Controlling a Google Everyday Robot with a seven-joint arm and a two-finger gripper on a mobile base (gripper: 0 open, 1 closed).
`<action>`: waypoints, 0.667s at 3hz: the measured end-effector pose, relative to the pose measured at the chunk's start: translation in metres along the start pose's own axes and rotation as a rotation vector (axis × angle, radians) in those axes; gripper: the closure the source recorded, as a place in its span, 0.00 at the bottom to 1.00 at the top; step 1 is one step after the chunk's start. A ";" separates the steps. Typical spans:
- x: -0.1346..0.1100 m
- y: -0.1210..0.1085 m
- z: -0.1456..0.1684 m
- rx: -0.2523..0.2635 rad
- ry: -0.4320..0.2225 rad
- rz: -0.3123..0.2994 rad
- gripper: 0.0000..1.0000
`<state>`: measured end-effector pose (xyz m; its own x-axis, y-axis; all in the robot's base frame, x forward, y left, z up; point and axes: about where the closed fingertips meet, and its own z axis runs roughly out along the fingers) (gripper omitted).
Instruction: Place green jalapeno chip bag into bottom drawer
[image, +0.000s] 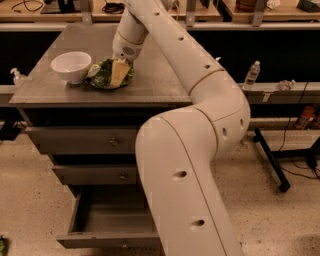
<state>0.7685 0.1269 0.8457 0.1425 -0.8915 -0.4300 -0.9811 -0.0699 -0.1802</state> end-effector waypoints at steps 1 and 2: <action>-0.004 0.006 -0.007 -0.005 -0.033 -0.010 0.69; 0.010 0.027 -0.074 0.030 -0.113 -0.011 0.96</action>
Offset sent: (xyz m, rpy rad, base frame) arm -0.0720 -0.0880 0.1045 0.1856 -0.0632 0.0254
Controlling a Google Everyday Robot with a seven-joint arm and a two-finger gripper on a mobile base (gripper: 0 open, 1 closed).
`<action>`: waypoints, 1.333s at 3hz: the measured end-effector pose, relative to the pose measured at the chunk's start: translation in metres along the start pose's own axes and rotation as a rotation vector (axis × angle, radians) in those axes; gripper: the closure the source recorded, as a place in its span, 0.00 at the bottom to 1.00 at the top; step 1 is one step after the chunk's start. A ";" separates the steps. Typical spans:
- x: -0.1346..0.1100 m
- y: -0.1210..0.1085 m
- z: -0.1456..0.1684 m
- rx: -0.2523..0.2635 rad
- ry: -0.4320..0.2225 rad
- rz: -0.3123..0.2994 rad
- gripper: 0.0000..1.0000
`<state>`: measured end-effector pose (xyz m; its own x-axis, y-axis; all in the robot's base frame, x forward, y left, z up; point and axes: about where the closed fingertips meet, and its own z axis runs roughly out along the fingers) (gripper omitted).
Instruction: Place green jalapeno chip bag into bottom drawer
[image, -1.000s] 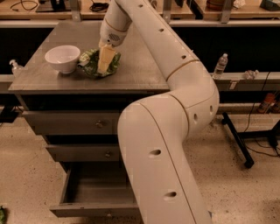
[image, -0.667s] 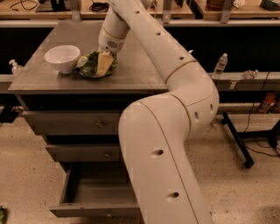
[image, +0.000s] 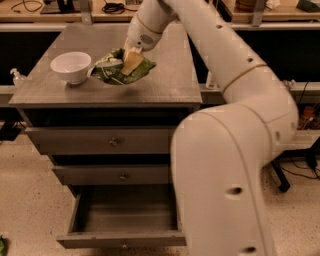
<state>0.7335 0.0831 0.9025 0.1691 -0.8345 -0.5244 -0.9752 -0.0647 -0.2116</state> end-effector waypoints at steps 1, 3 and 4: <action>0.017 0.038 -0.051 0.001 -0.006 0.038 1.00; 0.050 0.101 -0.096 0.045 0.000 0.304 1.00; 0.050 0.101 -0.096 0.045 0.000 0.304 1.00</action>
Offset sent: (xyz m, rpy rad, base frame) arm -0.1888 -0.1289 -0.0244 0.0524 0.3967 -0.5595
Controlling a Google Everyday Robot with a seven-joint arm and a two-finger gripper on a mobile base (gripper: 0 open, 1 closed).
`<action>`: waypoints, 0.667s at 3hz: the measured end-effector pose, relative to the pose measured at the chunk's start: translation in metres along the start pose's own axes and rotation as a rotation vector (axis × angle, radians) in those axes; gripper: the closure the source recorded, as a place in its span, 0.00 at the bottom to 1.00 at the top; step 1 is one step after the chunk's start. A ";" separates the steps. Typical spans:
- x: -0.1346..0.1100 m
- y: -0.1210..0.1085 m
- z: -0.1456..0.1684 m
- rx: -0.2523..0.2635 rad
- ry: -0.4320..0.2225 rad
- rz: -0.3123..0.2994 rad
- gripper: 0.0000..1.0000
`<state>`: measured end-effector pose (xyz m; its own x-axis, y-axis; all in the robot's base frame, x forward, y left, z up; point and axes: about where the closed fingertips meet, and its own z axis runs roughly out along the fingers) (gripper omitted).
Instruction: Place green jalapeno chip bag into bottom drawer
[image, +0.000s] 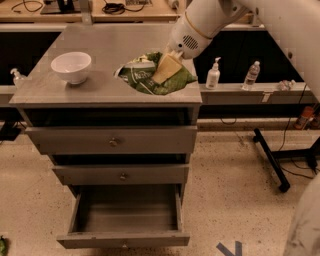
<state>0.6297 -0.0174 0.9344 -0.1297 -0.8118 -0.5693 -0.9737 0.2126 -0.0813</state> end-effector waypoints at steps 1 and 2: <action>0.013 0.019 0.027 -0.024 -0.084 0.074 1.00; 0.002 0.072 0.033 0.025 -0.193 0.243 1.00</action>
Offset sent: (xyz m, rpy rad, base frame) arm -0.1297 0.0929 -0.2187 0.2658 0.2703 -0.4070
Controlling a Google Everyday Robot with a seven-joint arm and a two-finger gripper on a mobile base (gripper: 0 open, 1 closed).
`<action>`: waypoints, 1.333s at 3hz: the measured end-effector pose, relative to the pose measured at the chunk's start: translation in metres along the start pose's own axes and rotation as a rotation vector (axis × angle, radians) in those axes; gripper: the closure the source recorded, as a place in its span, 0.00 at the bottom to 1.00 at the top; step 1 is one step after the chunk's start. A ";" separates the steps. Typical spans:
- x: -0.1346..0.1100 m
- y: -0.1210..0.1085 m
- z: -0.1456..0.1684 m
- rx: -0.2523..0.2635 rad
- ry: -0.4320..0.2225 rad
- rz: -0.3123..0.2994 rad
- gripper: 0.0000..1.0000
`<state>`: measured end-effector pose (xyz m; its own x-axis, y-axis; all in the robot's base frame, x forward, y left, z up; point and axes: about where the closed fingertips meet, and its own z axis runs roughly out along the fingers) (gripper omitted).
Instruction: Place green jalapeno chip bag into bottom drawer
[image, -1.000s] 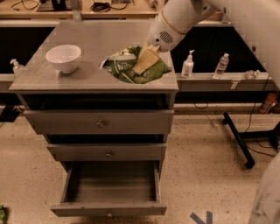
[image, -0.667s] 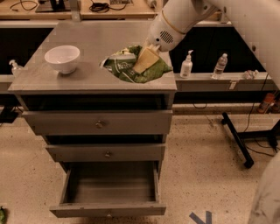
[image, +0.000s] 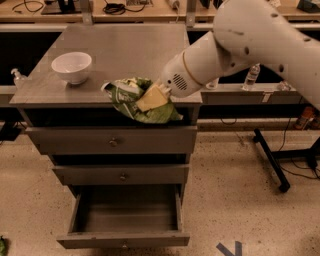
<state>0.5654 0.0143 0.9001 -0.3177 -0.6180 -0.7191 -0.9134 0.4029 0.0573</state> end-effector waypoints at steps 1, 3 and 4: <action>0.024 0.040 0.072 -0.069 -0.026 0.117 1.00; 0.086 0.048 0.114 -0.106 0.014 0.185 1.00; 0.138 0.023 0.163 -0.091 -0.049 0.268 1.00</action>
Offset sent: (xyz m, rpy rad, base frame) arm -0.0220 0.0438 -0.0540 0.0715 0.0936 -0.0310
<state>0.5420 0.0481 0.6894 -0.5399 -0.4633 -0.7028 -0.8185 0.4838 0.3099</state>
